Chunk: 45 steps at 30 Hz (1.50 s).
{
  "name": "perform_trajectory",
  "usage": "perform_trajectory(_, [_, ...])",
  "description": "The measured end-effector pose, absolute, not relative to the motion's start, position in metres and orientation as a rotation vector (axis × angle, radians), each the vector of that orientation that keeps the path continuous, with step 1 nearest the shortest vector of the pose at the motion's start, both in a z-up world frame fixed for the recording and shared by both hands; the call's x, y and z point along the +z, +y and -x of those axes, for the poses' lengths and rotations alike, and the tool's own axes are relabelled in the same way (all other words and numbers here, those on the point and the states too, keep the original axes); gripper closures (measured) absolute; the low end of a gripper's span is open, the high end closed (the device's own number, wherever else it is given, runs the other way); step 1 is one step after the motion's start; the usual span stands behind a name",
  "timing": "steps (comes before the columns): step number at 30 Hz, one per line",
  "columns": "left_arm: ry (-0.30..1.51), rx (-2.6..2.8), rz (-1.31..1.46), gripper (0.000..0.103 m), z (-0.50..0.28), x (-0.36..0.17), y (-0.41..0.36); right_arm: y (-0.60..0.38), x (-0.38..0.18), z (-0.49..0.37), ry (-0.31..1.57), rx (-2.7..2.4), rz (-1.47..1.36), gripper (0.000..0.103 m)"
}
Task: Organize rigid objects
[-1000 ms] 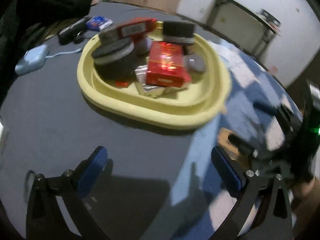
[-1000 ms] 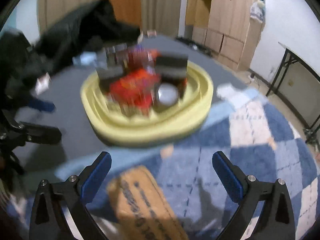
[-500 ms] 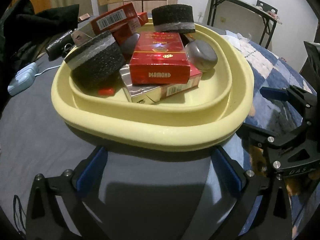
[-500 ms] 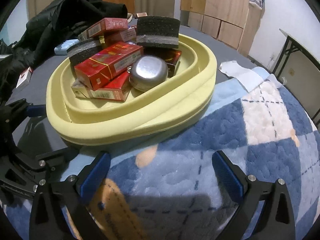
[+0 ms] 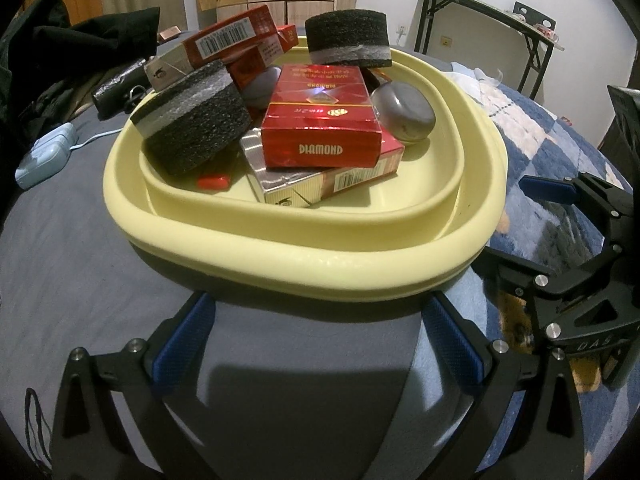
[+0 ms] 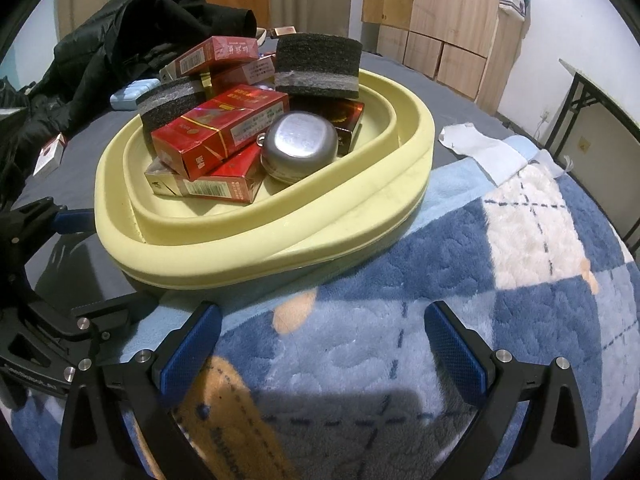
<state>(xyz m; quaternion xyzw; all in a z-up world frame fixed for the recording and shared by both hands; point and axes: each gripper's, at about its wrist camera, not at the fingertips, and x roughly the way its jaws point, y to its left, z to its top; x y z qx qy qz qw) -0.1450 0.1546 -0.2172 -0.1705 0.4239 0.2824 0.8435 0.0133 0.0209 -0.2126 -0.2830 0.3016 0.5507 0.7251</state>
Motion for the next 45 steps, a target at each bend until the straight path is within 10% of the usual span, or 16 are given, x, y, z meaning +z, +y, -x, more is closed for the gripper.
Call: perform_trajectory(45, [0.893, 0.597, 0.363, 0.000, 0.1433, -0.2183, 0.1559, 0.0218, -0.2126, -0.0109, 0.661, 1.213, 0.626, 0.000])
